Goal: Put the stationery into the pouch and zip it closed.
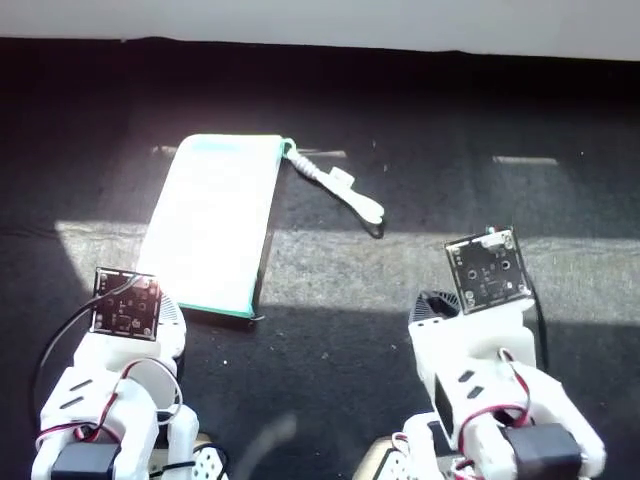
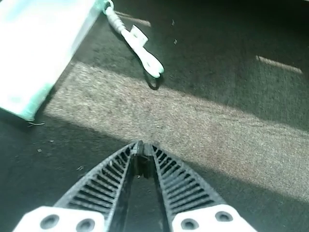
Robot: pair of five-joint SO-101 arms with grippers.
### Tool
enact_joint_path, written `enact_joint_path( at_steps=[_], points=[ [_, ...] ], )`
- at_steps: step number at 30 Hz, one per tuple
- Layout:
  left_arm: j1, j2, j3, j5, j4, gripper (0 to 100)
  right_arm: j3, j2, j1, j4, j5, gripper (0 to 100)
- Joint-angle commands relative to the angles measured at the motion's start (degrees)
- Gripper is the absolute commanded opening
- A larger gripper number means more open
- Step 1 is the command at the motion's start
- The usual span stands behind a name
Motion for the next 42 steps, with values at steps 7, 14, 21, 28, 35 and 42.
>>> enact_joint_path(
  at_steps=[7, 14, 21, 28, 35, 42],
  points=[
    [-0.5, -1.5, 13.2, -0.6, -9.8, 1, 26.6, -16.0, 6.3, -9.7, 1.5, 0.9],
    [-0.6, -1.5, 20.6, -0.6, -9.8, 1, 35.3, -28.4, 6.4, -4.4, -3.8, 0.9],
    [-0.7, -1.6, 26.9, -0.5, -10.4, 1, 44.4, -27.7, 6.3, -12.8, -14.0, 0.9],
    [-0.5, -1.6, 30.9, -0.5, -10.4, 1, 52.4, -27.7, 6.3, -15.6, -14.2, 0.9],
    [-0.7, -1.6, 35.9, -0.3, -10.4, 1, 55.5, -27.7, 6.3, -15.6, -14.2, 0.9],
    [-0.6, -1.6, 35.7, -0.3, -9.8, 1, 59.7, -27.7, 6.3, -16.0, -14.2, 0.9]
  ],
)
